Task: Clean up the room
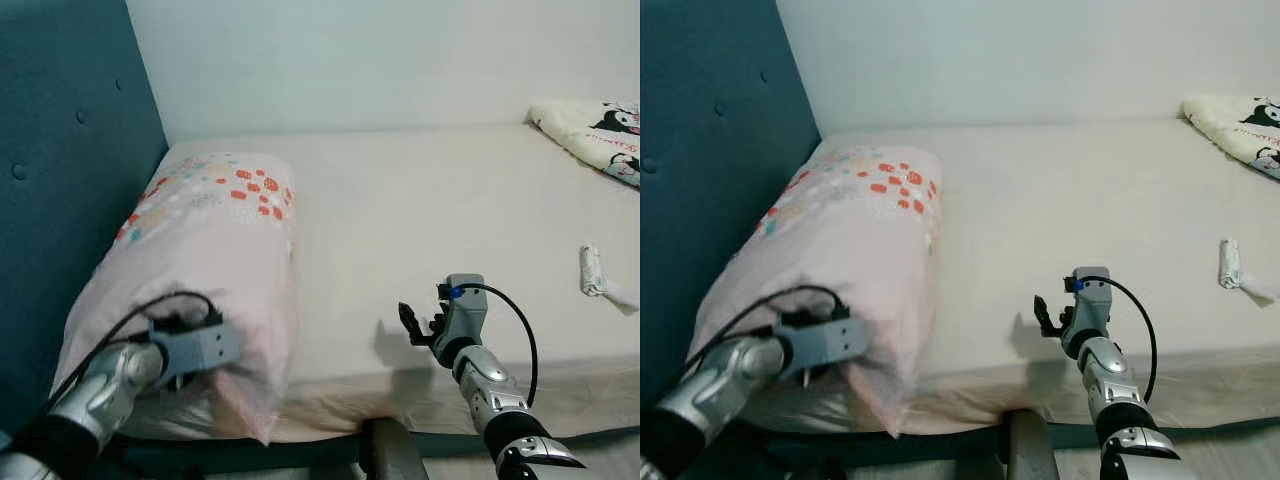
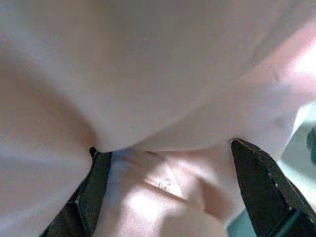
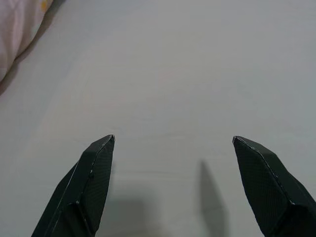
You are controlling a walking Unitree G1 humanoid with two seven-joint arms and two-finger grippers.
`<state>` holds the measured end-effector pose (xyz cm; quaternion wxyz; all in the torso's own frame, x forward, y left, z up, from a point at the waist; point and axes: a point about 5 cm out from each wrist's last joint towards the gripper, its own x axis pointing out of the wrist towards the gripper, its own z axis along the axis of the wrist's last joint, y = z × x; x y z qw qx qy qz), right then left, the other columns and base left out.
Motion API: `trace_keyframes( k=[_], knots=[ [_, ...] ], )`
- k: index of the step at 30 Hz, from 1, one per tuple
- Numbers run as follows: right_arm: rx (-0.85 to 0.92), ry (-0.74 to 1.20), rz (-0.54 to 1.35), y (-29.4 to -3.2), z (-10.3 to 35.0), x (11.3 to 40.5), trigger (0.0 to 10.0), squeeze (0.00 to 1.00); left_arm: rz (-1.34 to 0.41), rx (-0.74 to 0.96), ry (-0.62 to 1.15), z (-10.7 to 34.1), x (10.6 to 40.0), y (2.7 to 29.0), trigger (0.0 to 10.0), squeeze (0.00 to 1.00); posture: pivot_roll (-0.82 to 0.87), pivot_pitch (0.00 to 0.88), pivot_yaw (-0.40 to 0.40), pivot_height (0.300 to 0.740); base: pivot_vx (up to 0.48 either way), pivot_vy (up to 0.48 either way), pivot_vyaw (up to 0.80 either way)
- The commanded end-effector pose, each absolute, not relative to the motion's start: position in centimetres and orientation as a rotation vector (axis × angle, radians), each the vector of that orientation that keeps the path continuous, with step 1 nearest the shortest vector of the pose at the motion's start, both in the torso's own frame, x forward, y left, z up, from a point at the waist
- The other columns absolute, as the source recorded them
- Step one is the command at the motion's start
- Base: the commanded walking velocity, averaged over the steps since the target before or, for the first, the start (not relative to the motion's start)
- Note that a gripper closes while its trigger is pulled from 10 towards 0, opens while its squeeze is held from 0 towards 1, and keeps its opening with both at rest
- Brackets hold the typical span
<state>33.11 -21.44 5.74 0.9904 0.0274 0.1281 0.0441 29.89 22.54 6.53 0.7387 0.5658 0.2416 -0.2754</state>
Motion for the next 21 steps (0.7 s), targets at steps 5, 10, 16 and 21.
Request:
trace_keyframes(
  k=[5, 10, 16, 21],
  knots=[
    [0.054, 0.266, 0.106, -21.2, 5.6, 33.0, 10.0, 0.00, -0.652, 1.214, 0.721, 8.0, 27.8, 26.1, 10.0, 0.00, -0.06, 0.000, -0.048, 0.476, 0.000, 0.000, 0.00],
    [0.054, 0.267, 0.120, -21.1, 5.7, 33.1, 10.0, 0.00, -1.003, 1.149, 0.812, 9.7, 23.5, 25.7, 10.0, 0.00, -0.06, 0.000, -0.051, 0.476, 0.000, 0.000, 0.00],
    [0.059, 0.266, 0.134, -21.0, 5.9, 33.3, 10.0, 0.00, -1.268, 0.990, 0.738, 11.6, 20.5, 23.3, 10.0, 0.00, -0.05, 0.000, -0.051, 0.476, 0.000, 0.000, 0.00],
    [0.131, 0.237, 0.177, -20.3, 6.2, 33.5, 10.0, 0.00, -1.374, 0.806, 0.492, 14.2, 20.0, 20.6, 10.0, 0.00, -0.05, 0.000, -0.056, 0.476, 0.000, 0.000, 0.00]
  ],
)
